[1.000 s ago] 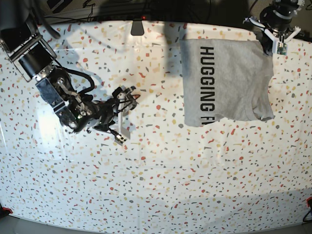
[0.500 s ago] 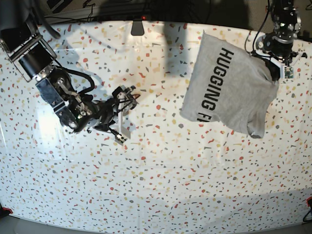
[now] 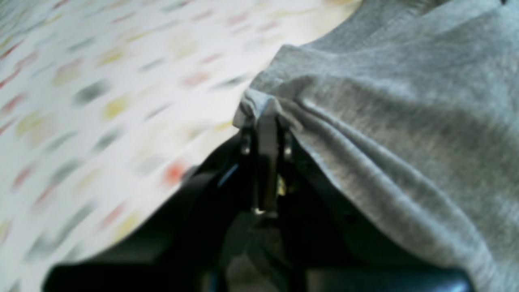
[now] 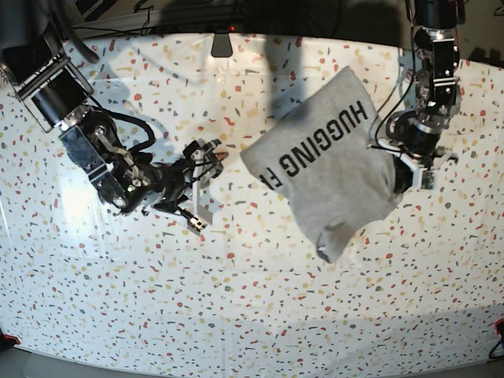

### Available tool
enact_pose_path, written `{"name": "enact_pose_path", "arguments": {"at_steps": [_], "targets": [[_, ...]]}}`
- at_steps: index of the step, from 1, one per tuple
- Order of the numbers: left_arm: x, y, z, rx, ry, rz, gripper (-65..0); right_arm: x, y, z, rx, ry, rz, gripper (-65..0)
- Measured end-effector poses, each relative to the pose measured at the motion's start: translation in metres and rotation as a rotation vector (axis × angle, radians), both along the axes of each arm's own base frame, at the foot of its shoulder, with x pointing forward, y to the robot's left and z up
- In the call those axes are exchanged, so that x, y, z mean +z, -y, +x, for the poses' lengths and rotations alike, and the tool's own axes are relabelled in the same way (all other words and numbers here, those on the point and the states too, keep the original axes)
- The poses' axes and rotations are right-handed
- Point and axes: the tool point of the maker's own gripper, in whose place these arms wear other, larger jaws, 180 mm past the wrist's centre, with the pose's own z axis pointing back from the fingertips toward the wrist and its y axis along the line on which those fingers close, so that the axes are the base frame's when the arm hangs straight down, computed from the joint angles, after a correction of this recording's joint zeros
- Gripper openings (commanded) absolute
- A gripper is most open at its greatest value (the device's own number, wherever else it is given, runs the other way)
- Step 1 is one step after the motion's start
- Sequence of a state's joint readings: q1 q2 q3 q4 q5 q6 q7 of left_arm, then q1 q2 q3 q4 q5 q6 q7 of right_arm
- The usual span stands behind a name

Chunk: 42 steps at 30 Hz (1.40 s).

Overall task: Fold the T-shirt properly
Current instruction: 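Drag the folded shirt toward the right gripper with the left gripper, then grasp the shirt with both grippers and straighten it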

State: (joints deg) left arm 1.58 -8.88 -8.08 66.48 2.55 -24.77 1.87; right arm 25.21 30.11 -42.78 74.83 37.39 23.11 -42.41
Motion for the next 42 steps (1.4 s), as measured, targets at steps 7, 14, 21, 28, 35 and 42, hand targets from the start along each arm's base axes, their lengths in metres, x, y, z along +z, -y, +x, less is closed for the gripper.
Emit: {"name": "enact_pose_path", "arguments": {"at_steps": [7, 14, 21, 28, 35, 42], "targets": [[0.006, 0.022, 0.024, -0.096, -0.047, 0.031, -65.0, 0.000, 0.000, 0.000, -0.002, -0.001, -0.001, -26.0], [0.015, -0.020, 0.033, -0.051, -0.086, 0.037, -44.1, 0.000, -0.001, 0.000, -0.001, -0.002, 0.001, -26.0], [0.023, -0.053, 0.029, 0.029, -0.140, -0.093, -34.1, 0.000, -0.010, -0.001, 0.007, -0.005, 0.014, -26.0], [0.031, -0.100, 0.019, 0.089, -0.217, -0.122, -34.1, 0.002, -0.015, 0.000, 0.008, 0.005, 0.030, -26.0], [0.020, -0.068, -0.019, 0.019, -0.317, -0.353, -49.8, 0.004, -0.049, -0.004, 0.038, -0.004, 0.083, -49.0], [0.003, -0.025, -0.066, -0.027, -0.395, -0.559, -62.5, 0.000, -0.086, -0.017, 0.092, -0.039, 0.073, -65.0]]}}
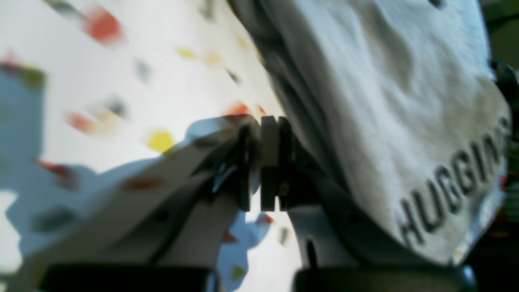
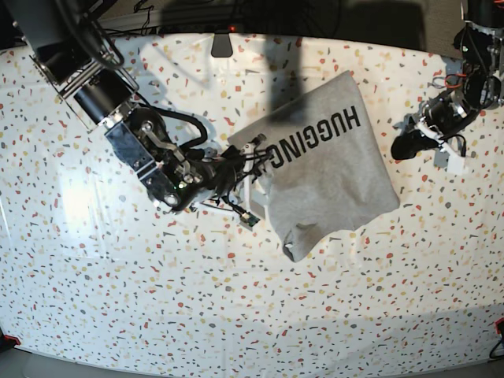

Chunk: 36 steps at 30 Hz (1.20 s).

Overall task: Fold the T-shirt properly
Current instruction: 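Grasp the shirt with both grippers and straighten it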

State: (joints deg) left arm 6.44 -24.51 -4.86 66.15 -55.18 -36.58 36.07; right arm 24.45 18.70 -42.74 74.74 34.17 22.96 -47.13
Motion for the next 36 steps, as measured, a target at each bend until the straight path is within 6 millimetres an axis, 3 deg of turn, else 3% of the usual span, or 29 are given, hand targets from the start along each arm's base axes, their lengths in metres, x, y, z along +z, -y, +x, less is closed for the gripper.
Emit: {"name": "enact_pose_path", "arguments": {"at_steps": [4, 11, 16, 19, 22, 27, 31, 36], "targets": [[-0.002, 0.012, -0.005, -0.013, 0.014, -0.018, -62.5, -0.010, -0.007, -0.018, -0.004, -0.040, 0.020, -65.0], [-0.001, 0.014, -0.001, -0.002, 0.034, -0.013, -62.5, -0.028, -0.016, -0.057, -0.005, -0.051, 0.056, -65.0], [0.000, 0.017, 0.003, -0.003, 0.036, -0.018, -62.4, -0.026, -0.036, -0.099, 0.035, -0.064, 0.109, -65.0], [0.002, 0.020, 0.005, -0.004, 0.045, -0.022, -62.5, -0.024, -0.037, -0.111, 0.038, -0.030, 0.071, -65.0], [0.008, 0.029, 0.007, -0.023, 0.061, -0.030, -62.5, -0.022, -0.033, -0.107, 0.017, 0.017, 0.023, -65.0], [0.016, 0.049, -0.001, -0.131, 0.056, -0.007, -62.5, -0.017, -0.011, -0.084, -0.083, 0.059, -0.018, -65.0], [0.019, 0.028, -0.007, -0.172, 0.053, 0.079, -62.5, -0.013, 0.038, -0.056, -0.215, 0.076, -0.063, -65.0], [0.033, -0.004, 0.002, -0.114, 0.104, 0.132, -62.5, -0.003, 0.084, -0.042, -0.322, 0.066, -0.070, -65.0]]}}
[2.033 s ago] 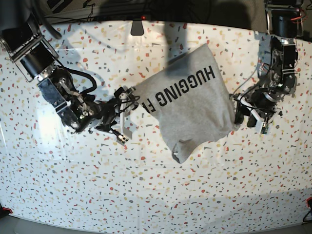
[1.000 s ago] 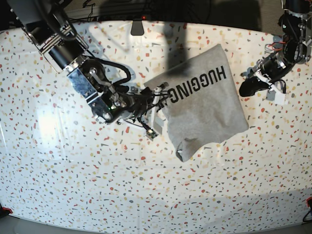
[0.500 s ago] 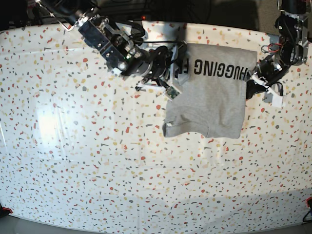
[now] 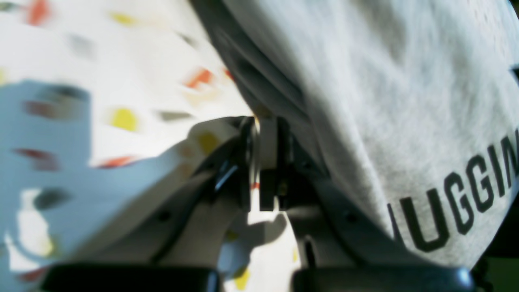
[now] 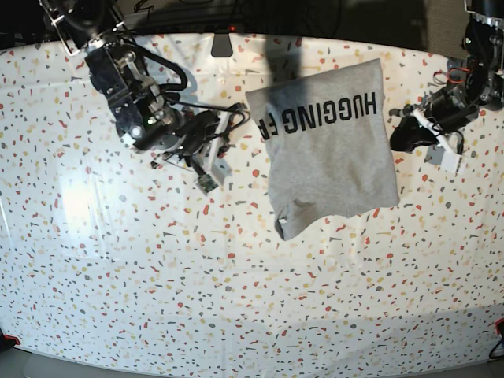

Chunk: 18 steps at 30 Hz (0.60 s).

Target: Fold the T-shirt properly

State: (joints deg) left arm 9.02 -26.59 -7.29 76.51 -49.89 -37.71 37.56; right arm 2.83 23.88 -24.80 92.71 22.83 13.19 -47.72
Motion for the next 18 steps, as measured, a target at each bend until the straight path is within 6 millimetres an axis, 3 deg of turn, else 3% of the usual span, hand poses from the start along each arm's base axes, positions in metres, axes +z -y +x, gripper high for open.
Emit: {"name": "enact_pose_path", "arguments": {"at_steps": [4, 7, 12, 18], "targets": [[0.018, -0.027, 0.011, 0.050, 0.052, 0.037, -62.5, 0.018, 0.018, -0.004, 0.010, 0.005, -0.020, -65.0], [0.024, -0.046, 0.006, 0.091, 0.062, 0.056, -63.0, 0.035, 0.028, -0.011, 0.046, 0.037, -0.060, -65.0], [0.041, -0.081, -0.020, 0.168, 0.080, 0.114, -65.0, 0.042, 0.052, -0.044, 0.043, 0.006, -0.130, -65.0], [0.051, -0.102, -0.072, 0.187, 0.044, 0.200, -65.0, 0.050, 0.082, -0.079, -0.010, -0.028, -0.170, -65.0]]}}
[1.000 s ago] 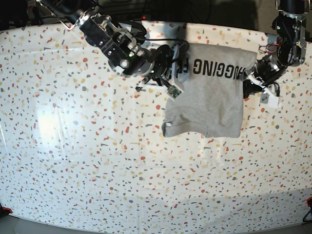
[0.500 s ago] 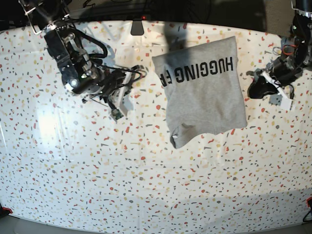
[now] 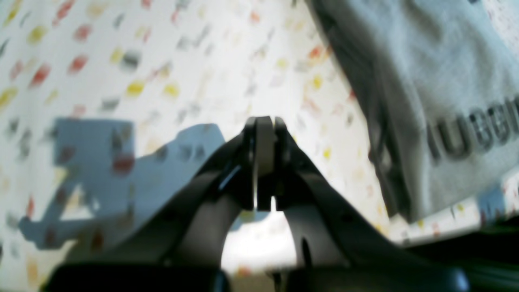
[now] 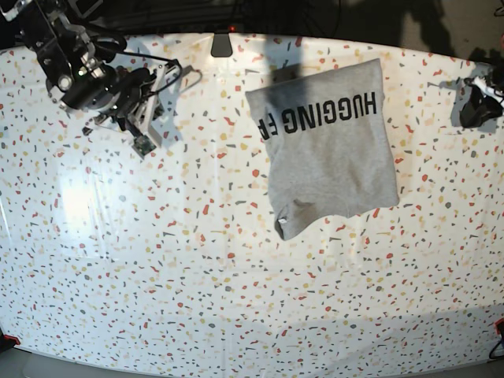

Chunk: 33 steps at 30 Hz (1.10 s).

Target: Fold the T-shirt properly

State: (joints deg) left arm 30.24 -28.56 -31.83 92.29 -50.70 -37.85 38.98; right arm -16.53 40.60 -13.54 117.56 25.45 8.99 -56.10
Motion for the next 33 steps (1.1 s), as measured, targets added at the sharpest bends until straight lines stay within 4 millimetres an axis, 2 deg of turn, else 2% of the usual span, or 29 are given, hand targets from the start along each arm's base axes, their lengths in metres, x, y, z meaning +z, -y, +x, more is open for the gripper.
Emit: {"name": "enact_pose_path", "arguments": {"at_steps": [5, 10, 17, 20, 25, 30, 33], "targets": [[-0.009, -0.009, -0.045, 0.041, -0.083, 0.016, -65.0, -0.003, 0.028, -0.048, -0.083, -0.085, -0.035, -65.0], [-0.034, 0.002, -0.096, 0.098, -0.197, -0.019, -65.0, -0.012, 0.052, -0.103, -0.166, -0.202, -0.076, -65.0], [-0.071, 0.030, -0.168, 0.155, -0.370, 0.001, -65.0, -0.027, 0.046, -0.178, -0.268, -0.363, -0.068, -65.0], [-0.081, 0.040, -0.187, 0.194, -0.381, 0.017, -65.0, -0.035, 0.043, -0.202, -0.312, -0.403, -0.077, -65.0], [-0.105, 0.029, -0.215, 0.270, -0.375, 0.058, -65.0, -0.066, 0.046, -0.236, -0.412, -0.450, -0.095, -65.0], [-0.141, 0.026, -0.255, 0.312, -0.440, 0.081, -65.0, -0.113, 0.058, -0.283, -0.441, -0.524, -0.154, -65.0], [-0.163, 0.028, -0.269, 0.351, -0.469, 0.064, -65.0, -0.143, 0.063, -0.305, -0.474, -0.579, -0.164, -65.0]]}}
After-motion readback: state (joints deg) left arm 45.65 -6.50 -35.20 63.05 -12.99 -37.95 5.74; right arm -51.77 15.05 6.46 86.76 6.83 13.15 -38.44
